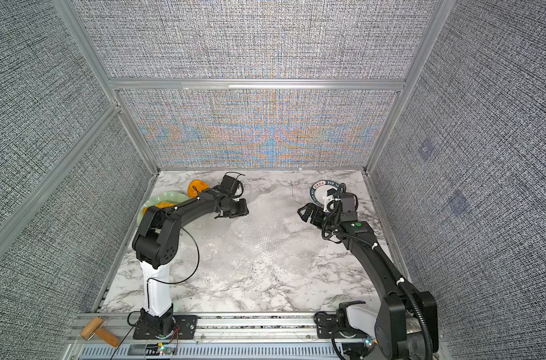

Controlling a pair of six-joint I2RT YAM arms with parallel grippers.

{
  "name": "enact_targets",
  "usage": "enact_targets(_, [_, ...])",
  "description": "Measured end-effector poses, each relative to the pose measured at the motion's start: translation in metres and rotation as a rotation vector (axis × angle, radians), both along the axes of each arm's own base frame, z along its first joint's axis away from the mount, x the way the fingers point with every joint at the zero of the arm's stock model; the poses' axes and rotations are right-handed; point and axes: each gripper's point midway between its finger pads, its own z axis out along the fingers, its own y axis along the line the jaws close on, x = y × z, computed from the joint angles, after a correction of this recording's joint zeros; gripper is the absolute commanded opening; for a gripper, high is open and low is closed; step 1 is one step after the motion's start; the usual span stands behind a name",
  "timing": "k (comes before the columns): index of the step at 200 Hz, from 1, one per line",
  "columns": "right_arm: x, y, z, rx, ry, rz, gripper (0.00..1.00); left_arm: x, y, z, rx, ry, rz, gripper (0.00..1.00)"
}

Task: Unpack dinner plates from bubble wrap
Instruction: Place the bubble wrap at the center of the board.

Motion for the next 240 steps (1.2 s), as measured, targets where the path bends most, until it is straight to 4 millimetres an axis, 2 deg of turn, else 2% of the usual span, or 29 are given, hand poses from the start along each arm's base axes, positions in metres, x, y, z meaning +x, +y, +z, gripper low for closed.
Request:
enact_targets(32, [0.003,-0.004,0.027,-0.022,-0.054,-0.009,0.99,0.0,0.005,0.061,-0.036,-0.106,0.012,0.77])
enact_targets(72, [0.002,-0.008,0.056,-0.041,-0.114,-0.022,0.99,-0.002,0.021,0.131,-0.056,-0.242,0.052,0.81])
enact_targets(88, [-0.001,-0.01,0.069,-0.049,-0.147,-0.024,0.99,-0.011,0.028,0.16,-0.072,-0.306,0.053,0.84])
enact_targets(103, [-0.003,-0.014,0.086,-0.059,-0.197,-0.039,0.99,-0.027,0.039,0.186,-0.095,-0.377,0.06,0.9])
enact_targets(109, [-0.004,-0.017,0.093,-0.069,-0.222,-0.051,0.99,-0.035,0.045,0.195,-0.103,-0.415,0.067,0.99])
enact_targets(122, [-0.009,-0.025,0.106,-0.095,-0.271,-0.087,0.99,-0.052,0.06,0.208,-0.116,-0.505,0.082,0.99])
enact_targets(148, [-0.019,-0.047,0.118,-0.165,-0.378,-0.185,0.99,-0.084,0.099,0.218,-0.1,-0.693,0.154,0.99])
enact_targets(162, [-0.024,-0.06,0.107,-0.232,-0.431,-0.226,0.99,-0.09,0.122,0.225,-0.067,-0.791,0.23,0.99])
enact_targets(175, [-0.028,-0.073,0.09,-0.301,-0.462,-0.268,0.99,-0.089,0.141,0.222,-0.007,-0.852,0.305,0.99])
enact_targets(191, [-0.032,-0.089,0.068,-0.393,-0.495,-0.317,0.99,-0.084,0.164,0.205,0.109,-0.878,0.389,0.99])
enact_targets(217, [-0.035,-0.112,0.045,-0.531,-0.559,-0.393,0.99,-0.076,0.203,0.161,0.366,-0.848,0.515,1.0])
enact_targets(240, [-0.031,-0.128,0.024,-0.618,-0.571,-0.437,0.99,-0.072,0.241,0.143,0.532,-0.864,0.627,1.0])
